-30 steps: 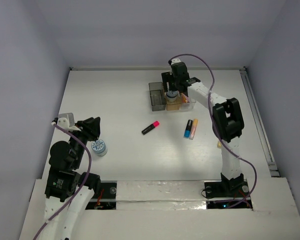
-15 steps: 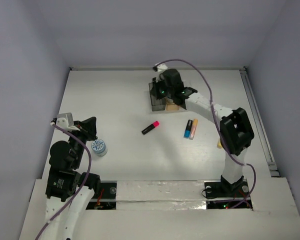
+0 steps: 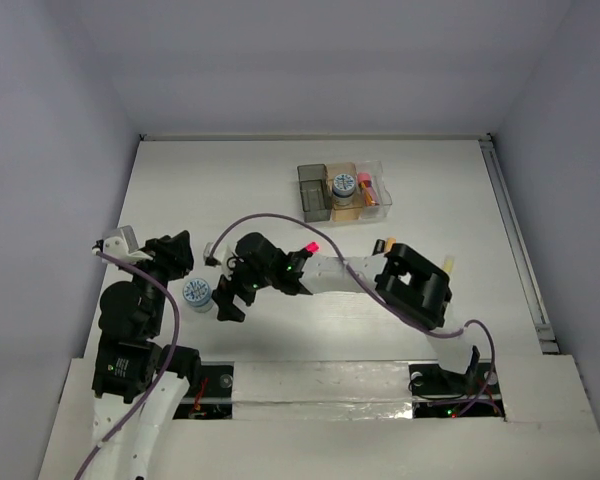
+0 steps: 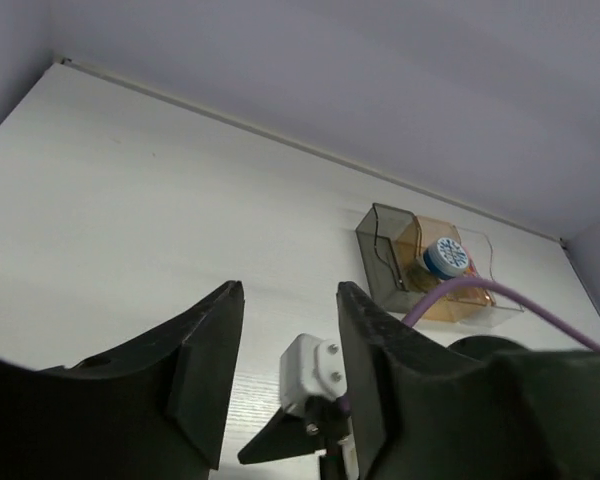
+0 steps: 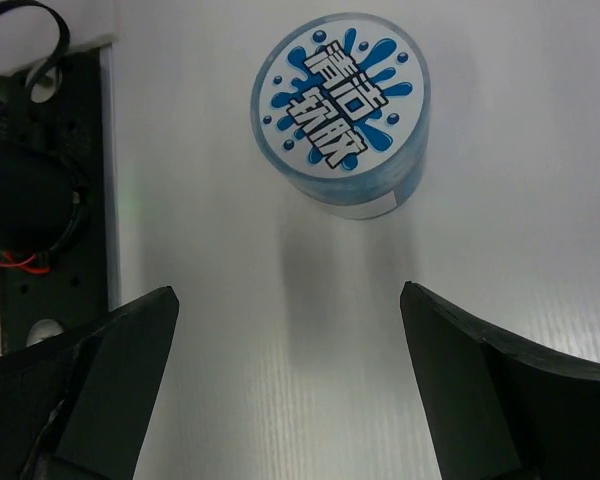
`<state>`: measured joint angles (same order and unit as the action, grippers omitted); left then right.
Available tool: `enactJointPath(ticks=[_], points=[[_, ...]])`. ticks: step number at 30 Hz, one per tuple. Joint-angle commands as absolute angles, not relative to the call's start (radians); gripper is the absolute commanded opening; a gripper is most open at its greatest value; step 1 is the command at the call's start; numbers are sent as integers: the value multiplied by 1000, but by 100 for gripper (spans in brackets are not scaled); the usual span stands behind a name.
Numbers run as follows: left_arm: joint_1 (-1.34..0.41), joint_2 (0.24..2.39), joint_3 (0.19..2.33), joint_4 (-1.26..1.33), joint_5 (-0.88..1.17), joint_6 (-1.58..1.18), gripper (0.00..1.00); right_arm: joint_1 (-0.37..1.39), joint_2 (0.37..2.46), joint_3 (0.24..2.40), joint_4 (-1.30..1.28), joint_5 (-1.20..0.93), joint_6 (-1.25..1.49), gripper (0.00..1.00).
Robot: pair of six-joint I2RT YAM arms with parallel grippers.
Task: Sort the stationery into containers
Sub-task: Pick up the stationery from the center of the board.
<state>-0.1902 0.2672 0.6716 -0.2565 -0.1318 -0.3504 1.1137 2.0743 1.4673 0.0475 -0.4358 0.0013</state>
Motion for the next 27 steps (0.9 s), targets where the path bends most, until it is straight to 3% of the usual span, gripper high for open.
enactJointPath(ticks=[1, 6, 23, 27], points=[[-178, 268, 689, -245, -176, -365, 42, 1134, 2149, 1554, 107, -428, -14, 99], [-178, 267, 689, -245, -176, -365, 51, 1147, 2249, 1653, 133, -331, -2, 99], [-178, 262, 680, -229, -132, -356, 51, 1157, 2370, 1778, 259, -285, 106, 98], [-178, 262, 678, -224, -121, -354, 50, 1157, 2379, 1772, 305, -262, 130, 89]])
